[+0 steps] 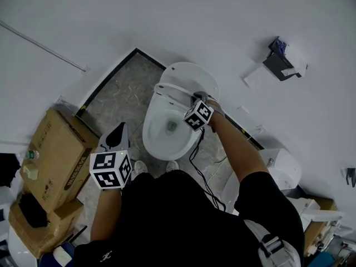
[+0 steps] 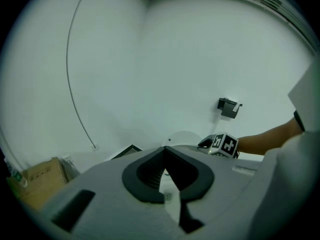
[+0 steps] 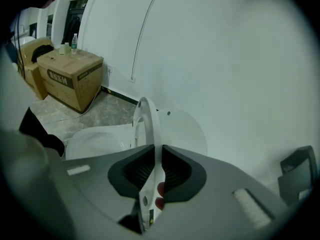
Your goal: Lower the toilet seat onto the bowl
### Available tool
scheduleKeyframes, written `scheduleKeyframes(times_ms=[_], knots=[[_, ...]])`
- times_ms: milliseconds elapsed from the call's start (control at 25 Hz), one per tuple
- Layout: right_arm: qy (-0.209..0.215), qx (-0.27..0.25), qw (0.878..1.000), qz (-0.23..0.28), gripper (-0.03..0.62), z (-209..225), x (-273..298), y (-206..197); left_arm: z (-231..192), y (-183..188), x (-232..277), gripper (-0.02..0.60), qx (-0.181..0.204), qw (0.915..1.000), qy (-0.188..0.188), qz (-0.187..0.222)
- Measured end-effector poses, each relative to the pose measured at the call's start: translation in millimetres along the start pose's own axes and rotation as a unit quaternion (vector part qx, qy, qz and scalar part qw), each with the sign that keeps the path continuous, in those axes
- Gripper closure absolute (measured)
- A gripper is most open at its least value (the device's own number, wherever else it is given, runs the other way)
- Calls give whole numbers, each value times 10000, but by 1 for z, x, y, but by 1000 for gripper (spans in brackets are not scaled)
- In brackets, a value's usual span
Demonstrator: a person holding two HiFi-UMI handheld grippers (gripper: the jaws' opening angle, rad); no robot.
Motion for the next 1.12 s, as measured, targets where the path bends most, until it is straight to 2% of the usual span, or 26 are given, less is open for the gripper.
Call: scheduleKeyframes(times_ms=[320, 560, 880, 1120], knots=[[260, -133, 9992, 267, 536, -73, -23, -5, 1, -10, 0, 572, -87, 9998, -120, -105], [670, -173, 9971, 302, 528, -113, -29, -12, -2, -30, -1, 574, -229, 9993, -128, -274], [1039, -151, 9943, 166, 519, -162, -33, -20, -13, -58, 2, 573, -493, 9973, -166, -511], [1447, -174, 9893, 1, 505, -203, -30, -29, -23, -71, 13, 574, -522, 9961, -200, -686]])
Point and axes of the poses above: the fingertips, and each gripper's own axes: x forward along the fingers, z to its right, y out of its top, the point moved 1 cm from there along -x, backward along the fingers, and after that the axes turned 2 degrees about x, right-handed, at the moved point
